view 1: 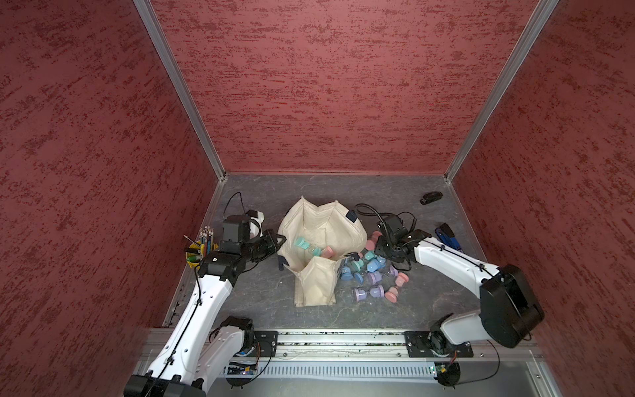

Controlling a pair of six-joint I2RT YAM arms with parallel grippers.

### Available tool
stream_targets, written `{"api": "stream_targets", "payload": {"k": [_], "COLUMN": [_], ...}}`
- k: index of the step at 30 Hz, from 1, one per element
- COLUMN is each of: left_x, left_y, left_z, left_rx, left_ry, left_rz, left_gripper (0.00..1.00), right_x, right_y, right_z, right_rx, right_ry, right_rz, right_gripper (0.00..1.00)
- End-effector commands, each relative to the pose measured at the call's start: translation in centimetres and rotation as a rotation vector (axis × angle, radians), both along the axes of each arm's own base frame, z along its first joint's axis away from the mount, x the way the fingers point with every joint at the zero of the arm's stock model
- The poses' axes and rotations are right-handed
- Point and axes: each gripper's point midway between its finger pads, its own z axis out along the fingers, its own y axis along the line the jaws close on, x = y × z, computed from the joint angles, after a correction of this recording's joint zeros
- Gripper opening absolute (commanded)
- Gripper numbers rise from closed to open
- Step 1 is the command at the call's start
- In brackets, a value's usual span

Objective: Put the hourglass into the canvas bag
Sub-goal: Pick up the hourglass from the center of the board.

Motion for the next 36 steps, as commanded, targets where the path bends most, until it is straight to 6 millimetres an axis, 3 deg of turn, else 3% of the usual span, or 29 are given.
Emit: {"api": "stream_targets", "payload": {"k": [1,8,16,28,36], "left_x": [0.4,0.4,0.3,0.1,0.0], "left_y": [0.1,0.1,0.0,0.0,0.0], "left_z": [1.2,1.2,1.3,1.6,1.2], "left_rx": [-0.005,-0.004,-0.006,-0.010,-0.011], "left_ry": [-0.035,-0.036,-0.037,-0.042,-0.039], "left_rz": [-0.001,-0.002,-0.003,-0.006,-0.006], "left_gripper": [0.14,0.14,0.13,0.12,0.06], "right_x": [-0.3,-0.3,0.2,1.0,1.9], "right_y": [-0.1,-0.5,-1.5,-3.2,-1.6], "right_z": [-0.4,-0.3,2.1,8.6,16.4], "right_rx": [-0.014,-0.030,-0.075,-0.098,0.097], "right_ry": [0.004,0.000,-0.052,-0.196,-0.413], "right_rz": [-0.001,-0.008,-0.030,-0.104,-0.088], "right_gripper": [0.48,0.30,0.16,0.09,0.05]}}
